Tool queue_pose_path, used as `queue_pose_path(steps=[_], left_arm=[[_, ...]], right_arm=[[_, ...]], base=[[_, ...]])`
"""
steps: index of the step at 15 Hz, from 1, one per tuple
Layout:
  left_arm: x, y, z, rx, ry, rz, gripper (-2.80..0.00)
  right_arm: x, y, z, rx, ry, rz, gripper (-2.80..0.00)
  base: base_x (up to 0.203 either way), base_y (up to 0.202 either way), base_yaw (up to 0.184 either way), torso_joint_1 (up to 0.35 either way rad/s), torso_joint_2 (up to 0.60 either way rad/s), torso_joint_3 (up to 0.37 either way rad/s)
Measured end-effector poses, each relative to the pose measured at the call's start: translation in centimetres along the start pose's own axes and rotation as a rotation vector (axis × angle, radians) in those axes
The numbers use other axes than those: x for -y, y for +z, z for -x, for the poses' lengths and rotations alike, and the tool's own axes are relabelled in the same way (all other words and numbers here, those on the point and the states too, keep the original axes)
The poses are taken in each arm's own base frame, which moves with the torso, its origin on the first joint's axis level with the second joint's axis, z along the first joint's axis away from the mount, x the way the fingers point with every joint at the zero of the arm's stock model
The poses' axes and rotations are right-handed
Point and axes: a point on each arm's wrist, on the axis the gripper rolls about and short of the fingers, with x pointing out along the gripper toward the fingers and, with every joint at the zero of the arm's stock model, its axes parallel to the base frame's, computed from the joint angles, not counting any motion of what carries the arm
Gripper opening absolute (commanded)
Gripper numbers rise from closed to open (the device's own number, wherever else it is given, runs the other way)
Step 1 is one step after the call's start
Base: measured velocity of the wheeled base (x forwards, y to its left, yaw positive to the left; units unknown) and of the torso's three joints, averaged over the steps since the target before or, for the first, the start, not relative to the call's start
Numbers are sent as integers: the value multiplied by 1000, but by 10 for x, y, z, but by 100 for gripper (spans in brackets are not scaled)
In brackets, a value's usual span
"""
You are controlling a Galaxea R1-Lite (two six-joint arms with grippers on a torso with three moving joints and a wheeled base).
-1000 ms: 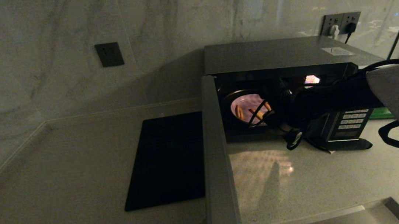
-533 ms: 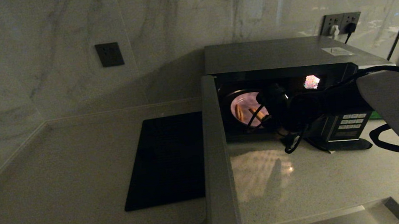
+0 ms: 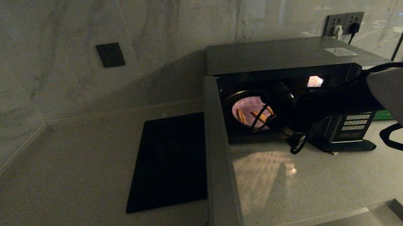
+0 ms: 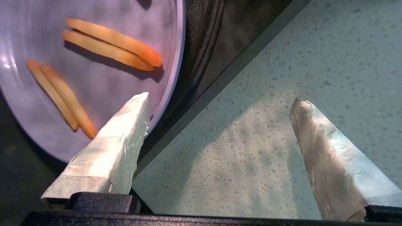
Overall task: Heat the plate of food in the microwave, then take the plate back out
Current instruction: Take the plate out of the microwave
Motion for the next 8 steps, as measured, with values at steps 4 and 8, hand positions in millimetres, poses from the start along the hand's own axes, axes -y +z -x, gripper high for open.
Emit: queue_pose_path(steps=[4,8], left_arm=[[0,0,0,0,0,0,-280],[0,0,0,0,0,0,-280]], right_arm=[[4,2,5,0,-7,2,0],[6,3,6,18,-18,2,0]], base=[[0,0,0,0,0,0],[0,0,0,0,0,0]])
